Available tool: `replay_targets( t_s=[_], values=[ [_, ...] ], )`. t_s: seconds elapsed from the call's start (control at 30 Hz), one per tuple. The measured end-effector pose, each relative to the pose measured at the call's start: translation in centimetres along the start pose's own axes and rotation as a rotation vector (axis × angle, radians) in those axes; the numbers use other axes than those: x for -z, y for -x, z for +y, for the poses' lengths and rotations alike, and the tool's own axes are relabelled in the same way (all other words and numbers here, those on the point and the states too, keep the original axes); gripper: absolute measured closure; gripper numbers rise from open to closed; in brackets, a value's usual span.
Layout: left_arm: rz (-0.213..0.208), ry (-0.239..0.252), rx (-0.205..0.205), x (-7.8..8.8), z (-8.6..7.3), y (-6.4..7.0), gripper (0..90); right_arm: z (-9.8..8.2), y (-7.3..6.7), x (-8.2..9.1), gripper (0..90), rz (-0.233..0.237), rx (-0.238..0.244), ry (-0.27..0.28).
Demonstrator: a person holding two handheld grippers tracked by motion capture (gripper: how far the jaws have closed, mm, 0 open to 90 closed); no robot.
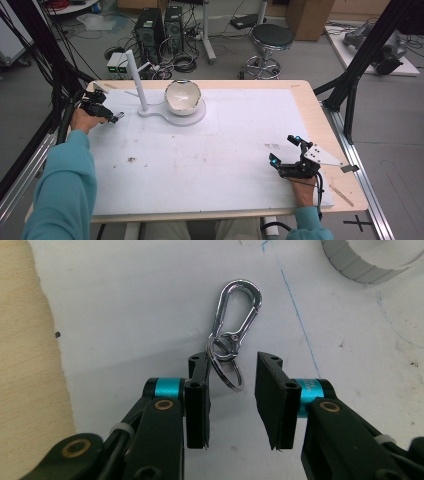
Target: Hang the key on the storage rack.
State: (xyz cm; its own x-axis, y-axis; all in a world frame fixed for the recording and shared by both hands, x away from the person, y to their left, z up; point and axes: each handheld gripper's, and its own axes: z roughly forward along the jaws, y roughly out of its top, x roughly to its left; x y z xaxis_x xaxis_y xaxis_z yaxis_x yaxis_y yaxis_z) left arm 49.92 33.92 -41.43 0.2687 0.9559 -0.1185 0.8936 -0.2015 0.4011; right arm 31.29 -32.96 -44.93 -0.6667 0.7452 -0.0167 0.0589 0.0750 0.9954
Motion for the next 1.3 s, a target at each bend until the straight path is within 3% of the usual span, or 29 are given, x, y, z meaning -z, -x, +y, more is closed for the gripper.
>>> replay_targets(
  t_s=[0.9, 1.3],
  values=[
    [0.0, 0.037, 0.09, -0.02, 0.3, -0.03, 82.7, -0.01, 0.01, -0.02, 0.6, 0.002, -0.001, 0.002],
    [0.003, 0.021, 0.109, -0.18, 0.37, -0.01, 87.2, -0.01, 0.01, -0.01, 0.6, 0.002, -0.001, 0.001]
  ],
)
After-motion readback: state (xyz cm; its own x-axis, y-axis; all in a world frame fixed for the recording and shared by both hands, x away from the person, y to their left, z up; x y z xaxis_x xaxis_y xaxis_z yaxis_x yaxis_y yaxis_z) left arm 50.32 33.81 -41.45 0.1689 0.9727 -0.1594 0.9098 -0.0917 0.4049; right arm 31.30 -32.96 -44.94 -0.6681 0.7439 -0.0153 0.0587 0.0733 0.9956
